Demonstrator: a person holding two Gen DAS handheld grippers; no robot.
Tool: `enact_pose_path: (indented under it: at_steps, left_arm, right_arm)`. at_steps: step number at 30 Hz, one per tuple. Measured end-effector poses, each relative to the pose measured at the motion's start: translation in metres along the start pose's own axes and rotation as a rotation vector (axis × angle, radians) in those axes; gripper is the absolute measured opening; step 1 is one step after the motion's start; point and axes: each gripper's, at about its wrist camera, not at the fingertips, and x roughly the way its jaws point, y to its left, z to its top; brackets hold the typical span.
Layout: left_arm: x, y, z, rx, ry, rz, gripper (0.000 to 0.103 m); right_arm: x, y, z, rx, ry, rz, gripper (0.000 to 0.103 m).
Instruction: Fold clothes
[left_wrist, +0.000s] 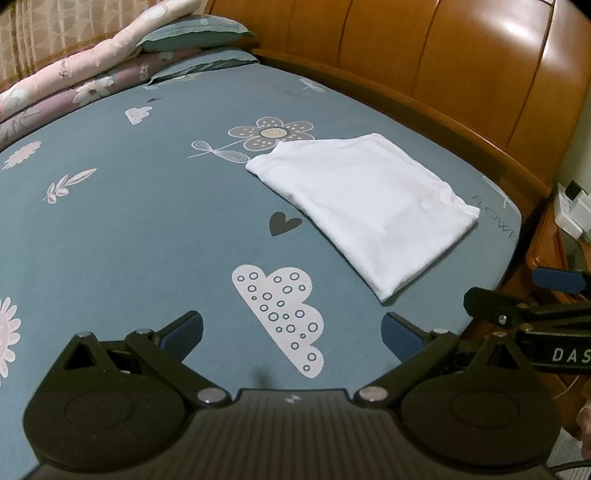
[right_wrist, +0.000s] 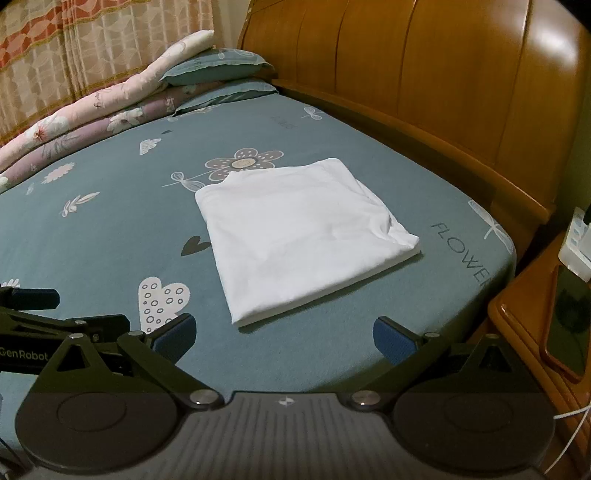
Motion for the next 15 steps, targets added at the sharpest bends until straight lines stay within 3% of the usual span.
enact_pose_path:
  at_steps: [15]
  left_arm:
    - [0.0022,-0.0026,0.0008,0.0,0.007,0.002,0.102]
  right_arm:
    - [0.001,-0.0012,-0.0005,0.0,0.005,0.005,0.103]
